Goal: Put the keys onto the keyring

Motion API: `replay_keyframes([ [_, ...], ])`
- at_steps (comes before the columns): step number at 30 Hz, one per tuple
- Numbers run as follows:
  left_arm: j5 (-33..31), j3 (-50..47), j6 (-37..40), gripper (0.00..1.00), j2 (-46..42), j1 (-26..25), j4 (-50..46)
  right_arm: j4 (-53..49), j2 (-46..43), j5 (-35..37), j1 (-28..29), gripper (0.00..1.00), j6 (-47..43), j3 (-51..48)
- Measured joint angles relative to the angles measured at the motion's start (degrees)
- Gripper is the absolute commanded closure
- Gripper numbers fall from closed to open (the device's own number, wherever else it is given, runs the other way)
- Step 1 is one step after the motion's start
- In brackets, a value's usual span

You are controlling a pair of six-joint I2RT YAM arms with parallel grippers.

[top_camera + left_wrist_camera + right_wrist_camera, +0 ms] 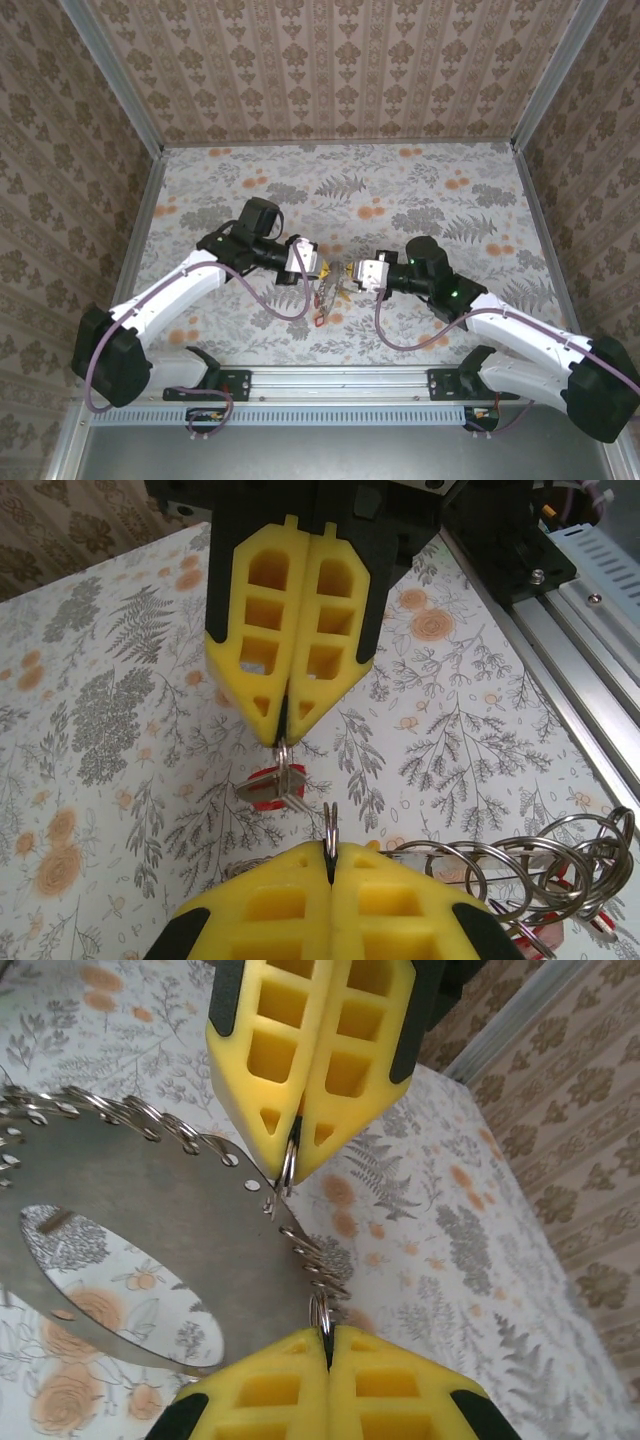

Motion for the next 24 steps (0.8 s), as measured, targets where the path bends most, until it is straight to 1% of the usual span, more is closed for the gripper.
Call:
replay_keyframes([
  [5, -0.02, 0.11, 0.09, 1.0, 0.07, -0.04, -0.59, 0.37, 0.26, 0.79, 0.9, 1.0, -5.66, 0.02],
  [10, -0.04, 0.13, 0.04, 1.0, 0.22, -0.17, -0.59, 0.42, 0.76, 0.96, 2.43, 1.0, -8.66, 0.66],
  [17, 0.0, 0.17, 0.02, 1.0, 1.09, -0.7, -0.59, 1.57, 1.68, 2.01, 4.66, 1.0, -10.21, 1.29],
  [24, -0.02, 0.33, -0.02, 1.0, 1.53, -0.79, -0.59, 1.55, 1.84, 2.89, 5.27, 1.0, -11.45, 1.68],
])
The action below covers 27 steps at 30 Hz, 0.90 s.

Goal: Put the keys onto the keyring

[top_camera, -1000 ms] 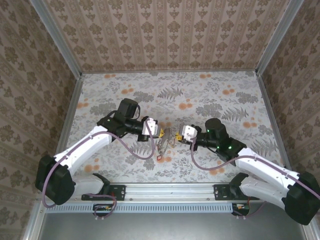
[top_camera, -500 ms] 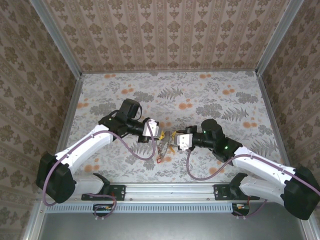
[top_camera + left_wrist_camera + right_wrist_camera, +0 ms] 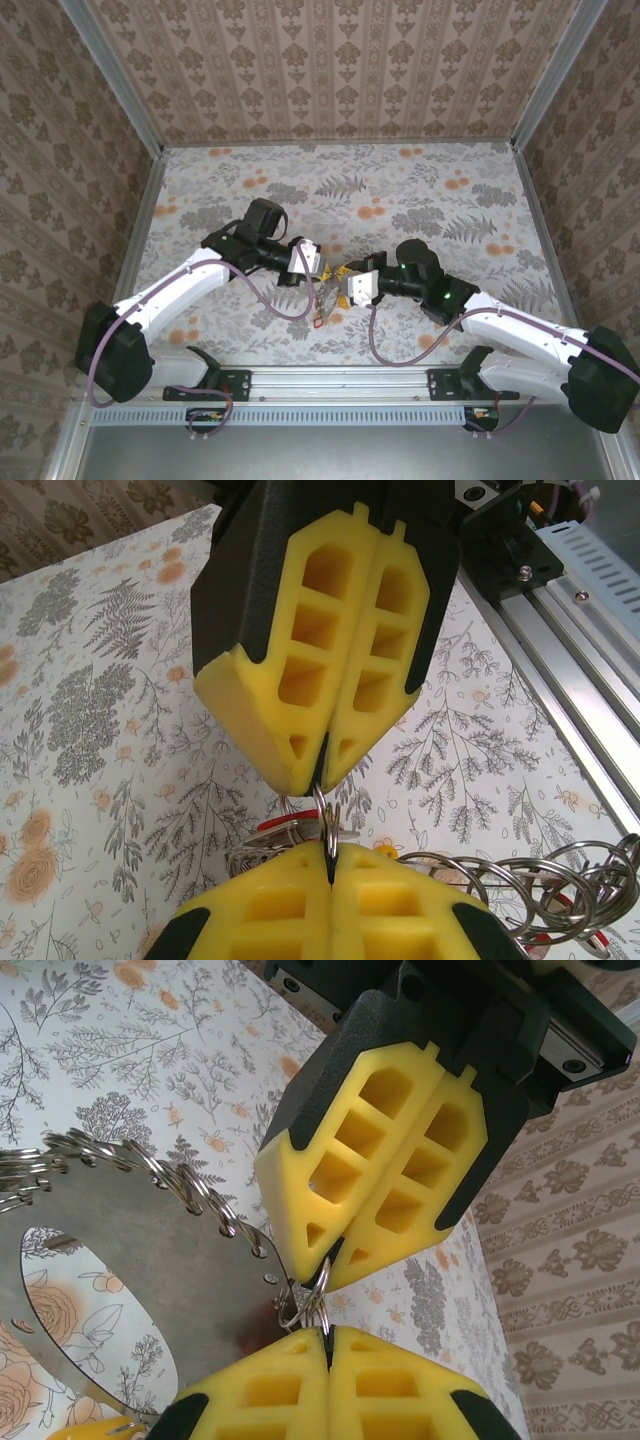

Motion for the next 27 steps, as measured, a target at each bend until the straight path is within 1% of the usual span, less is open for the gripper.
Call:
replay_keyframes([
  [27, -0.39, -0.28, -1.57, 1.0, -1.33, 0.0, 1.88, -0.61, -0.9, 3.02, 0.92, 1.0, 0.94, 0.26],
])
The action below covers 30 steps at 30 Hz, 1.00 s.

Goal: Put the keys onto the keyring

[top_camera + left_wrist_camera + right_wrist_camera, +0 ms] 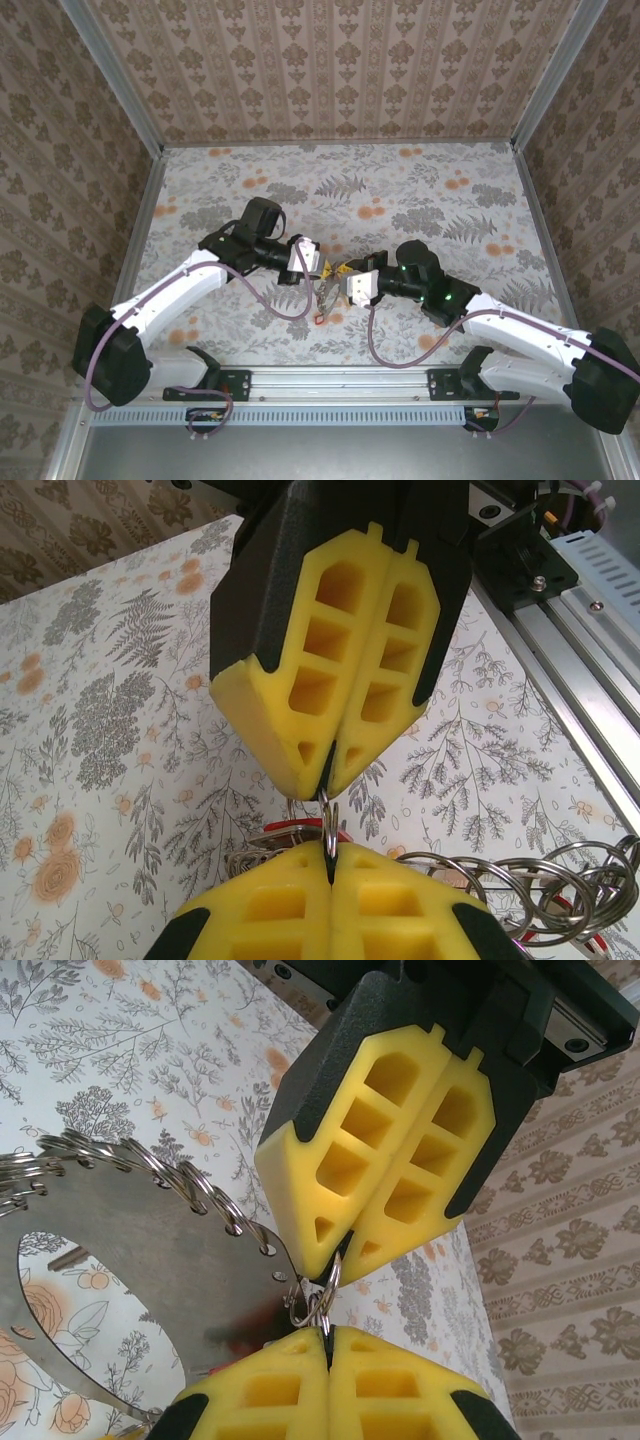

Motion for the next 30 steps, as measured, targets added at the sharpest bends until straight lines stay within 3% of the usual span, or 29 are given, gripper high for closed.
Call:
replay_keyframes([
  [30, 1.68, -1.7, -2.75, 1.0, -1.6, 1.18, 3.39, 0.26, -1.07, 1.01, 0.13, 1.0, 0.46, 0.0],
])
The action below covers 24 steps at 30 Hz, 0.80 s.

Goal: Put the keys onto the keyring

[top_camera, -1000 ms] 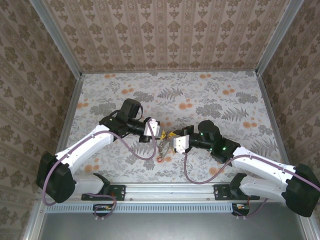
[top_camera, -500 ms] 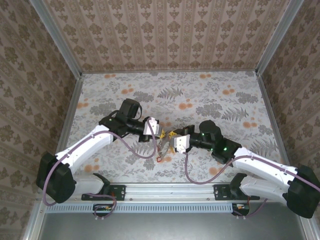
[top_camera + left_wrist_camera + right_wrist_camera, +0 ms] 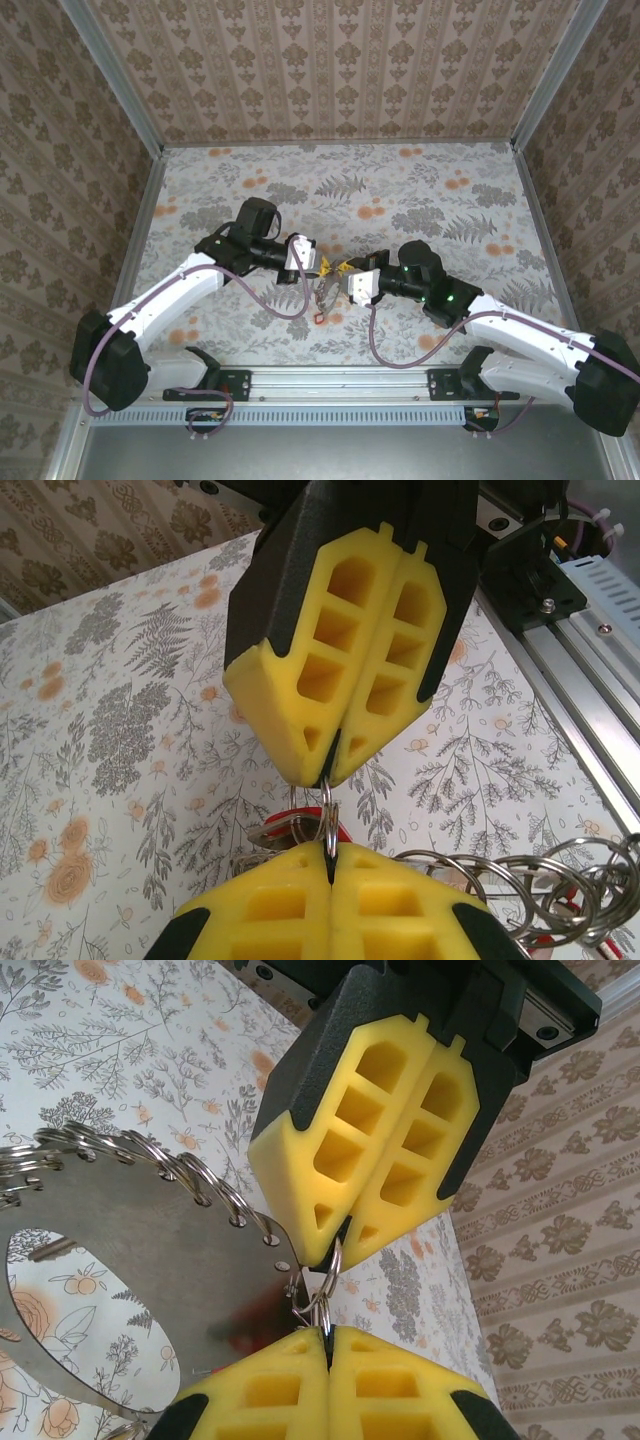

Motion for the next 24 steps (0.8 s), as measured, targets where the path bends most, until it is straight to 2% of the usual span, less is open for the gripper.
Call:
replay_keyframes([
  [24, 0.0, -0.02, -2.01, 1.0, 0.5, 0.02, -0.02, 1.18, -0.94, -1.07, 0.09, 1.0, 0.55, -0.83],
])
